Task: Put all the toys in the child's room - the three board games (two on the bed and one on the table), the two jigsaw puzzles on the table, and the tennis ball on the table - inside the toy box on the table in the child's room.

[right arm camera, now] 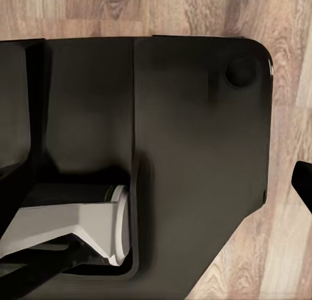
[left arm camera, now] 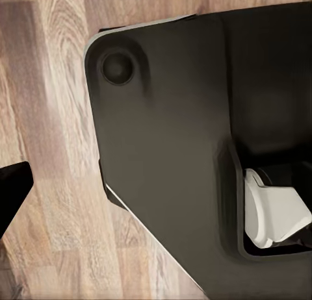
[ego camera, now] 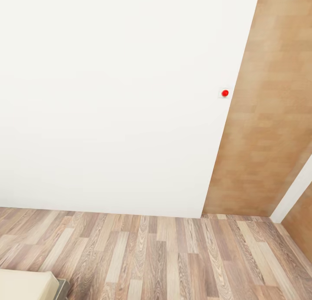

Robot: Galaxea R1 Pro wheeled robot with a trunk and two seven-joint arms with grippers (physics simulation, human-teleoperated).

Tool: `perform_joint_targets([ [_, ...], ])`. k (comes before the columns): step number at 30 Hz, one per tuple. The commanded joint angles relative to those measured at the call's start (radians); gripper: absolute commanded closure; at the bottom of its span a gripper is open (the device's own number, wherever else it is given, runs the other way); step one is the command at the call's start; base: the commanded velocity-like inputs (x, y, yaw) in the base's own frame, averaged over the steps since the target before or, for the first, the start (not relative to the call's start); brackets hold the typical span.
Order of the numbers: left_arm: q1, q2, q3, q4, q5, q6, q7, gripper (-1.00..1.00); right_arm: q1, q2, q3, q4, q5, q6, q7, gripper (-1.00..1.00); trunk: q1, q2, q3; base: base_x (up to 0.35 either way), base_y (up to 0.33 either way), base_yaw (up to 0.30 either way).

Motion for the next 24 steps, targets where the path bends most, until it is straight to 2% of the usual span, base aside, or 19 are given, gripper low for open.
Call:
perform_joint_targets([
  [1, 0.000, 0.000, -0.005, -0.001, -0.003, -0.002, 0.001, -1.00, 0.000, 0.000, 0.000, 0.001, 0.001, -0.004, 0.000, -1.00, 0.001, -0.002, -0.002, 0.000, 0.000, 0.000],
  [15, 0.000, 0.006, -0.004, 0.010, -0.003, 0.000, 0.003, -1.00, 0.003, 0.005, -0.014, 0.001, -0.004, 0.045, 0.005, -1.00, 0.001, -0.002, -0.002, 0.000, 0.000, 0.000],
  [24, 0.000, 0.006, -0.004, 0.010, -0.003, 0.001, 0.003, -1.00, 0.003, 0.004, -0.014, 0.001, -0.004, 0.047, 0.005, -1.00, 0.001, -0.002, -0.002, 0.000, 0.000, 0.000],
])
